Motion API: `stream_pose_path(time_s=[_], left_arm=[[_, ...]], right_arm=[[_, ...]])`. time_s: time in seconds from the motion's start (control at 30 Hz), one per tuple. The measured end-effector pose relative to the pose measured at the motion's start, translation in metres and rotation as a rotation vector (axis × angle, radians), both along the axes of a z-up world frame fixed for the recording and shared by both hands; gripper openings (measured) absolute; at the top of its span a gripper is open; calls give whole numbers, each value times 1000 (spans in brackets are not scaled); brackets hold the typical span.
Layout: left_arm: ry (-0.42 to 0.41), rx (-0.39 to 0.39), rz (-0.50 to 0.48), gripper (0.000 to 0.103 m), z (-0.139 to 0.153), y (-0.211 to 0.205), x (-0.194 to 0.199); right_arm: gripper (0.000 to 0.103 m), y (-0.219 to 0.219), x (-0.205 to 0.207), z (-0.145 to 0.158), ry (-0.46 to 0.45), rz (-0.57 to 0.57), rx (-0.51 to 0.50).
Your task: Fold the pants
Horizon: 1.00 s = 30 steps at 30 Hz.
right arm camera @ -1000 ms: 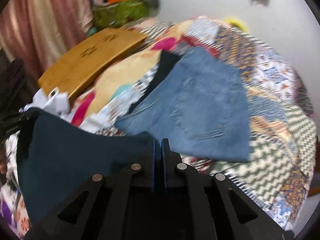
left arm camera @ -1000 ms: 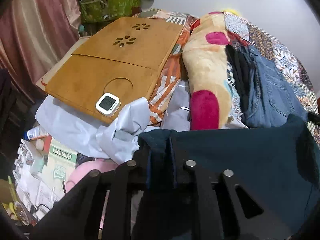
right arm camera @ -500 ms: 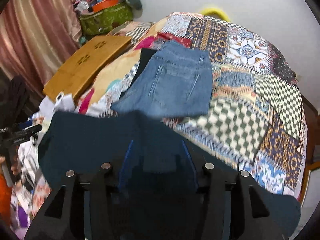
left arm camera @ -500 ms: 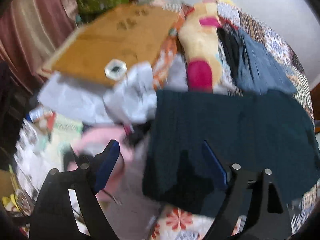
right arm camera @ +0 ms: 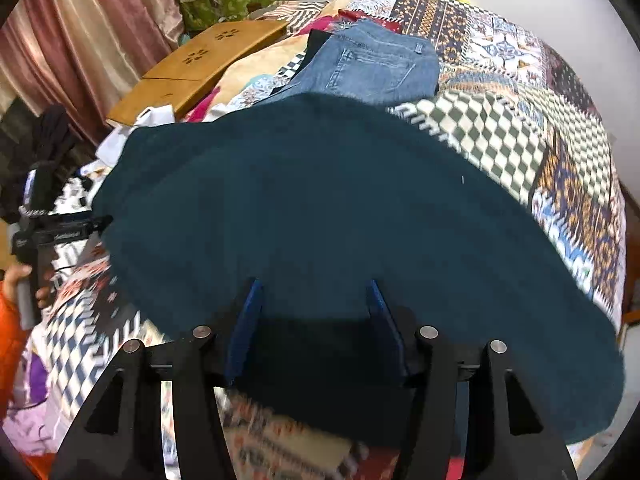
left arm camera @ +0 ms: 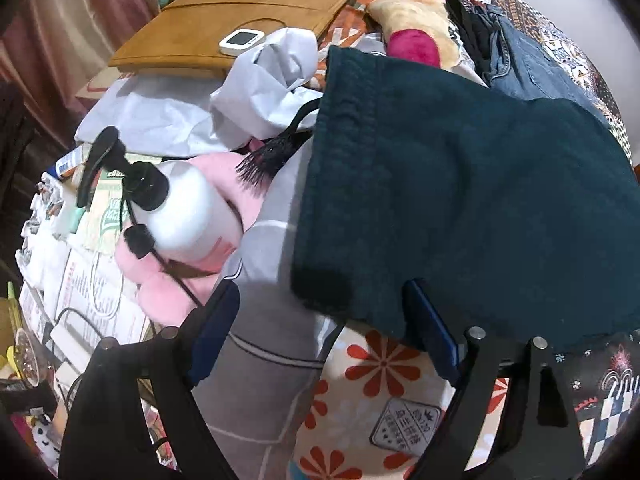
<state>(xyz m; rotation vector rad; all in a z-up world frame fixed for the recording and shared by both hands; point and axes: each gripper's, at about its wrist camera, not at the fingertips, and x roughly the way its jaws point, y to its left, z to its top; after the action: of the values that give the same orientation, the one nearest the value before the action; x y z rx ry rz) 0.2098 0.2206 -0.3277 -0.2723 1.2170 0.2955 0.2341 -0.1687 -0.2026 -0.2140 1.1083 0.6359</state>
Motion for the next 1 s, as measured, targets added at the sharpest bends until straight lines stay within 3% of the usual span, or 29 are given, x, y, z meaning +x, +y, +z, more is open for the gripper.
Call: stream_pose_path(time_s=[0.13, 0.27, 0.33, 0.47, 0.57, 0.7, 0.77, 0.83, 1.0], left_arm=[[10, 53, -29, 85, 20, -8, 4], [-54, 72, -88, 86, 54, -31, 9], [-91, 69, -111, 86, 70, -44, 14], [-138, 54, -171, 88, 92, -78, 29], [-149, 51, -230, 88, 99, -109, 45], [-139, 83, -311, 88, 100, -153, 67], [-133, 92, -350, 88, 99, -172, 80], [-129, 93, -391, 88, 97, -190, 91], [-128, 82, -480, 88, 93, -237, 107]], right_arm=[[52, -23, -13, 6, 2, -35, 58], [55, -62, -15, 17, -48, -113, 90], [58, -84, -4, 21, -95, -172, 62], [65, -135, 32, 15, -99, -337, 38], [65, -167, 54, -9, -71, -445, -10], [65, -204, 63, -60, 45, -521, -30], [76, -222, 52, -66, 52, -557, 61], [75, -236, 41, -68, 68, -562, 90], [75, -247, 8, -58, -3, -537, -33]])
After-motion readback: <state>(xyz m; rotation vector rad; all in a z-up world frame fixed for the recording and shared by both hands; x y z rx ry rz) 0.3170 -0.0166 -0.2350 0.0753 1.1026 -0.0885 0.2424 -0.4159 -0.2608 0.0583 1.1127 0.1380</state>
